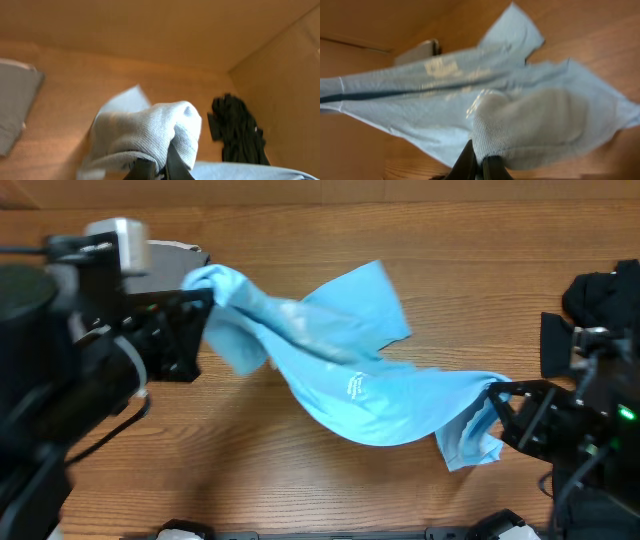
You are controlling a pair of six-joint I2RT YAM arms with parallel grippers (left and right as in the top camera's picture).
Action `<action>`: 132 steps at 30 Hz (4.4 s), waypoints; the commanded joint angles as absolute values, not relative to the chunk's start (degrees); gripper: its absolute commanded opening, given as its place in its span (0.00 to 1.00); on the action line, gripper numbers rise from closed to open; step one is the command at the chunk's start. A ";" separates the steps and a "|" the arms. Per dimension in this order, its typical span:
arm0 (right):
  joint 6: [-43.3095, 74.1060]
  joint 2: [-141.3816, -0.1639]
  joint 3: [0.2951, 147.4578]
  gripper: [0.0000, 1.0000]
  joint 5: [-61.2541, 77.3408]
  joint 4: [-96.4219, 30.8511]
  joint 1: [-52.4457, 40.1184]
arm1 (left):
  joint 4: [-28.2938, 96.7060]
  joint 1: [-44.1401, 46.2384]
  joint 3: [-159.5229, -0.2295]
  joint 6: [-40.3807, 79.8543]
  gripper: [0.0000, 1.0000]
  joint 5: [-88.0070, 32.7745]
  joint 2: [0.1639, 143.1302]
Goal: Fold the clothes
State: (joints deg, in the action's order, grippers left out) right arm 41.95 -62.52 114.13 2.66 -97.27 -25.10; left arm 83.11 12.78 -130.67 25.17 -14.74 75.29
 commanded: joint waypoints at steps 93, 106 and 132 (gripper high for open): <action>13.61 -130.28 112.44 0.04 -6.76 -43.92 6.90 | 60.25 11.09 -138.80 24.16 0.04 14.09 144.09; 13.45 -133.12 112.44 0.05 -6.79 -39.83 6.87 | 54.06 10.90 -137.78 24.18 0.04 13.91 145.38; 11.51 -132.88 119.31 0.44 1.63 -48.05 6.87 | 60.45 10.92 -151.26 21.78 0.04 -8.78 144.64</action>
State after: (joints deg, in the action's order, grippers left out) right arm 12.01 -133.47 116.97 -2.24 -45.47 6.72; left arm 58.37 11.11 -149.45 19.68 2.81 147.94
